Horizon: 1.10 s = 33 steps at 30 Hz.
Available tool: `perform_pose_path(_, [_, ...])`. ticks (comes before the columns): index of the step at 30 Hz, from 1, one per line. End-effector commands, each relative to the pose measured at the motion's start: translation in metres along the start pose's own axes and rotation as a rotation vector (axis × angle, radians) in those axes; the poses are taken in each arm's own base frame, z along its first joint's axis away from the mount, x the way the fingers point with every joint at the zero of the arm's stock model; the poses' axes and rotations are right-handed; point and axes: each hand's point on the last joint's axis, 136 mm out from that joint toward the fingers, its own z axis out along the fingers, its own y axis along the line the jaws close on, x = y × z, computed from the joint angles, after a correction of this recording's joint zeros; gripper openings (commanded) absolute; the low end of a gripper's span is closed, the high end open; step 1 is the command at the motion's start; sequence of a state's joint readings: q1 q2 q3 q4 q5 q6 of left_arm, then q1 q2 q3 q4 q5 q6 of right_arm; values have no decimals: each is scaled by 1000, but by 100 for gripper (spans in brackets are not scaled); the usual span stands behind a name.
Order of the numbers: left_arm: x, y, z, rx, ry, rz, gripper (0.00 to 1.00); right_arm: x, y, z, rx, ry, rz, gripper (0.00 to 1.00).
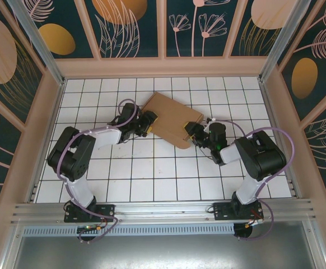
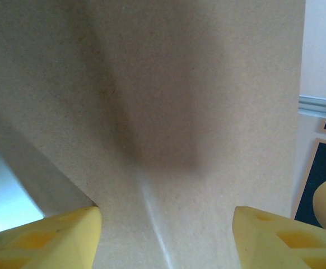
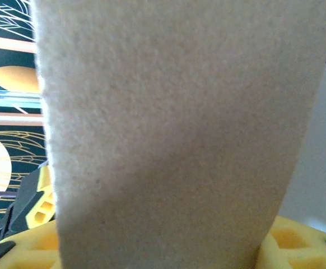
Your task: Fold the paper box
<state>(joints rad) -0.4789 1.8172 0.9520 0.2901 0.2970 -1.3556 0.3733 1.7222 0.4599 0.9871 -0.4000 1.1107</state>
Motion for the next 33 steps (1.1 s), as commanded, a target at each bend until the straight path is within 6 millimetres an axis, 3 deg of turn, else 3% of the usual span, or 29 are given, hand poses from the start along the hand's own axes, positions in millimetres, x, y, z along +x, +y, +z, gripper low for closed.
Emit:
perform_pose_path(1, [-2,-7,14,52,-17,33,63,31,9,7,-18,163,34,36])
perform_pose_path(9, [-16,-23,14,204,-115,70,54,53,23,16,-47,290,62,35])
perform_pose_path(14, [-14,-38,7,276,-116,136,49,48,28,16,-57,293,84,34])
perform_pose_path(19, [-13,-50,-21,113,-138,493,48,33,27,9,-39,284,78,34])
perform_pose_path(24, [-26,-71,-73,-70,-223,954,45,28,23,3,-26,309,83,34])
perform_pose_path(27, [-29,-79,-91,-178,-272,1139,46,26,26,0,-38,323,88,34])
perform_pose_path(30, [-3,-82,-94,-227,-271,1450,51,26,33,-3,-61,344,87,33])
perform_pose_path(33, [35,-68,-94,-159,-179,1721,57,25,43,-5,-91,367,94,33])
